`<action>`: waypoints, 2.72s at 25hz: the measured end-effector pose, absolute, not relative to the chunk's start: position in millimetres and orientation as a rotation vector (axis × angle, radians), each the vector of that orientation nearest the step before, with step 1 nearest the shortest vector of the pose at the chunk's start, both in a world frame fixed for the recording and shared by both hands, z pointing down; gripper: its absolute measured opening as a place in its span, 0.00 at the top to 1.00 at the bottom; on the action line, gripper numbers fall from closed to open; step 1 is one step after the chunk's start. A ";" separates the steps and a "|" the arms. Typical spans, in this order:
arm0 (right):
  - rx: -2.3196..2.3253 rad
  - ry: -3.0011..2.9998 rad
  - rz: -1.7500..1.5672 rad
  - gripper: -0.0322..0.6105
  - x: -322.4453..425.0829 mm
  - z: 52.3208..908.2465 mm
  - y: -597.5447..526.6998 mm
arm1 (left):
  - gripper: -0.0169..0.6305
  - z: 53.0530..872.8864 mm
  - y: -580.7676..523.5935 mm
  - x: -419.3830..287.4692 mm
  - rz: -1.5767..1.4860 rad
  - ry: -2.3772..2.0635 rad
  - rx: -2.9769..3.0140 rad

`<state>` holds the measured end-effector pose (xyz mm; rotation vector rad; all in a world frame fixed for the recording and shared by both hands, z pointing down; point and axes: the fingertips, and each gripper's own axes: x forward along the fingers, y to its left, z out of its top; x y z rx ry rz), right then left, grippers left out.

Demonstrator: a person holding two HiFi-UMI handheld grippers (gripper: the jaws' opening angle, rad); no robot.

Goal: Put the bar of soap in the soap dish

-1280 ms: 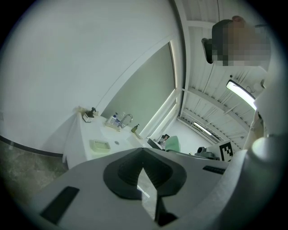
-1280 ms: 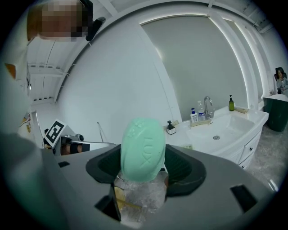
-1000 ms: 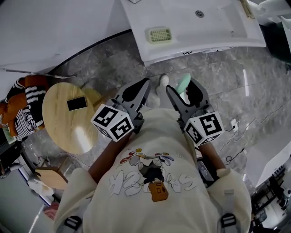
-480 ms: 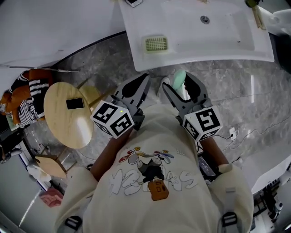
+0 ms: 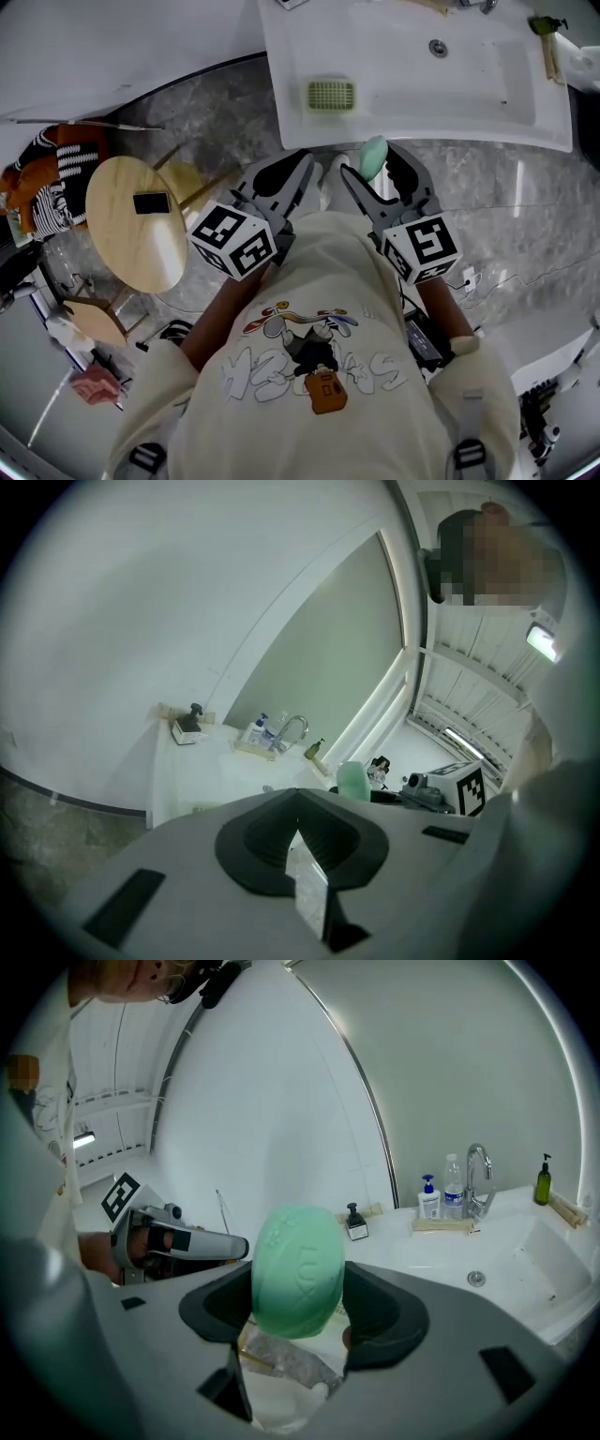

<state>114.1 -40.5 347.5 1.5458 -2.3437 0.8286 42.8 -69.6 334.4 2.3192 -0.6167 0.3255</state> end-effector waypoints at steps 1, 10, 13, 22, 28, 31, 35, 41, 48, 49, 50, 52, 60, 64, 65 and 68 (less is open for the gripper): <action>1.542 -2.339 0.831 0.50 113.6 348.4 -43.0 | 0.96 336.8 -71.6 41.9 0.335 -0.612 2.317; 1.475 -2.280 0.808 0.50 104.7 367.6 -62.7 | 0.96 354.4 -84.7 29.1 0.375 -0.581 2.308; 1.449 -2.252 0.783 0.50 103.5 374.6 -66.4 | 0.96 353.4 -88.4 24.5 0.363 -0.574 2.321; 1.385 -2.178 0.690 0.50 110.5 390.9 -87.9 | 0.96 360.0 -97.0 18.7 0.361 -0.591 2.355; 1.302 -2.171 0.649 0.50 106.3 405.4 -102.3 | 0.96 372.2 -102.8 15.8 0.374 -0.603 2.349; 1.249 -2.134 0.633 0.50 105.5 419.8 -107.1 | 0.96 378.5 -107.3 15.3 0.382 -0.608 2.345; 1.190 -2.115 0.603 0.50 107.3 433.3 -110.9 | 0.96 387.9 -110.6 19.8 0.412 -0.613 2.345; 1.091 -2.090 0.538 0.50 107.7 446.0 -115.0 | 0.96 397.0 -110.0 26.0 0.442 -0.605 2.333; 0.976 -2.062 0.465 0.50 106.6 463.9 -126.0 | 0.96 404.9 -112.6 26.6 0.456 -0.622 2.316; 0.963 -2.060 0.462 0.50 106.4 466.3 -127.2 | 0.96 406.0 -113.1 26.6 0.457 -0.624 2.313; 0.951 -2.059 0.458 0.50 106.1 468.3 -128.2 | 0.96 407.0 -113.5 26.7 0.458 -0.625 2.310; 0.931 -2.058 0.451 0.50 105.3 471.4 -130.0 | 0.96 408.0 -114.8 27.0 0.459 -0.627 2.305; 0.865 -2.037 0.440 0.50 103.3 487.0 -137.2 | 0.96 417.7 -122.1 26.7 0.505 -0.641 2.310; 0.806 -2.016 0.442 0.50 104.2 502.2 -140.8 | 0.96 427.5 -125.0 29.1 0.575 -0.637 2.346; 0.787 -2.010 0.441 0.50 104.4 505.8 -141.1 | 0.96 430.0 -124.9 30.4 0.592 -0.633 2.354; 0.722 -1.992 0.424 0.50 103.8 516.0 -140.7 | 0.96 435.6 -123.8 33.0 0.625 -0.622 2.366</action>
